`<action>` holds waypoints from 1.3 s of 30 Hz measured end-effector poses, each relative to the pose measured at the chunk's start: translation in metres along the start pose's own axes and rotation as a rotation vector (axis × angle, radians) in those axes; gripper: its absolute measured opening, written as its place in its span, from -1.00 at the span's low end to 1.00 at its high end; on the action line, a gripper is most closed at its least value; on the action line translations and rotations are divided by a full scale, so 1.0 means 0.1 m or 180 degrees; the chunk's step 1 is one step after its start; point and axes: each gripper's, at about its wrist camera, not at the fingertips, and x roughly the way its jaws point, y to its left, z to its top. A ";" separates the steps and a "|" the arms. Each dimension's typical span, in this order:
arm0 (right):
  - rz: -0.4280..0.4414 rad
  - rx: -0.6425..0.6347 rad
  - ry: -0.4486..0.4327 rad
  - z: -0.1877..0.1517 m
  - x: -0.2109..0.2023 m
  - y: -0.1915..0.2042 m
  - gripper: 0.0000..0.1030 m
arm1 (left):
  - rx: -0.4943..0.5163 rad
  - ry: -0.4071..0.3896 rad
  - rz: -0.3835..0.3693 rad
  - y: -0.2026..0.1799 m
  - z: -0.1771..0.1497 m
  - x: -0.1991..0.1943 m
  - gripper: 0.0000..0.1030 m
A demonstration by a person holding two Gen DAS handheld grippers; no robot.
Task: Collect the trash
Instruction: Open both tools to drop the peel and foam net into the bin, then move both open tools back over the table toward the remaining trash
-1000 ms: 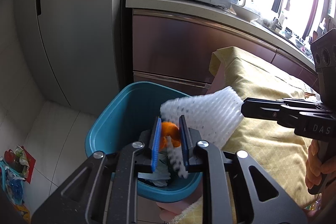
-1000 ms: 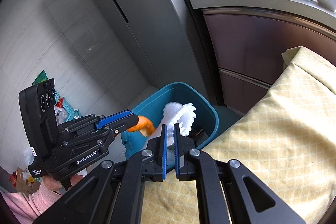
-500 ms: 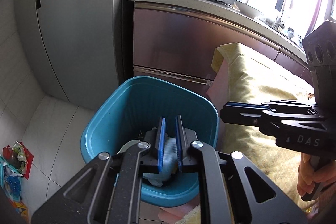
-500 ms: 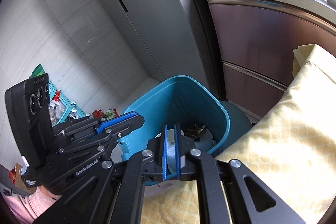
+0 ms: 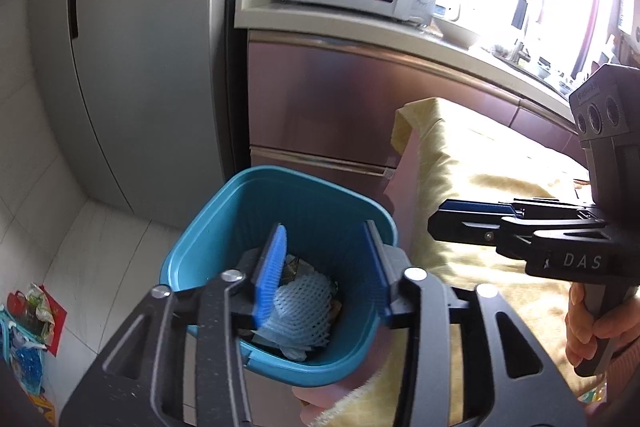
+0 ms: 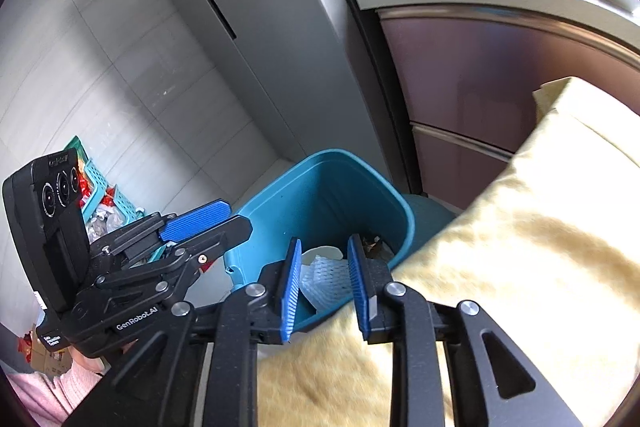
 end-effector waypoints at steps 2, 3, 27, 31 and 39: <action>0.0001 0.0019 -0.0072 -0.03 -0.12 -0.02 -0.47 | 0.0021 -0.0058 -0.0008 -0.07 0.01 -0.08 0.05; 0.0008 0.0033 -0.0102 -0.05 -0.20 -0.05 -0.40 | 0.0042 -0.0083 -0.0027 -0.11 0.02 -0.11 0.09; -0.1118 0.0600 -0.1014 -1.16 -2.24 -0.88 0.17 | 0.0905 -0.0241 -0.0811 -1.94 -0.15 -0.39 0.90; -0.1374 0.0845 -0.1189 -1.44 -2.61 -1.14 0.17 | 0.1077 -0.0184 -0.0984 -2.37 -0.22 -0.33 0.90; -0.1786 0.1369 -0.1516 -1.87 -3.25 -1.74 0.17 | 0.1390 -0.0041 -0.1307 -3.11 -0.30 -0.17 0.89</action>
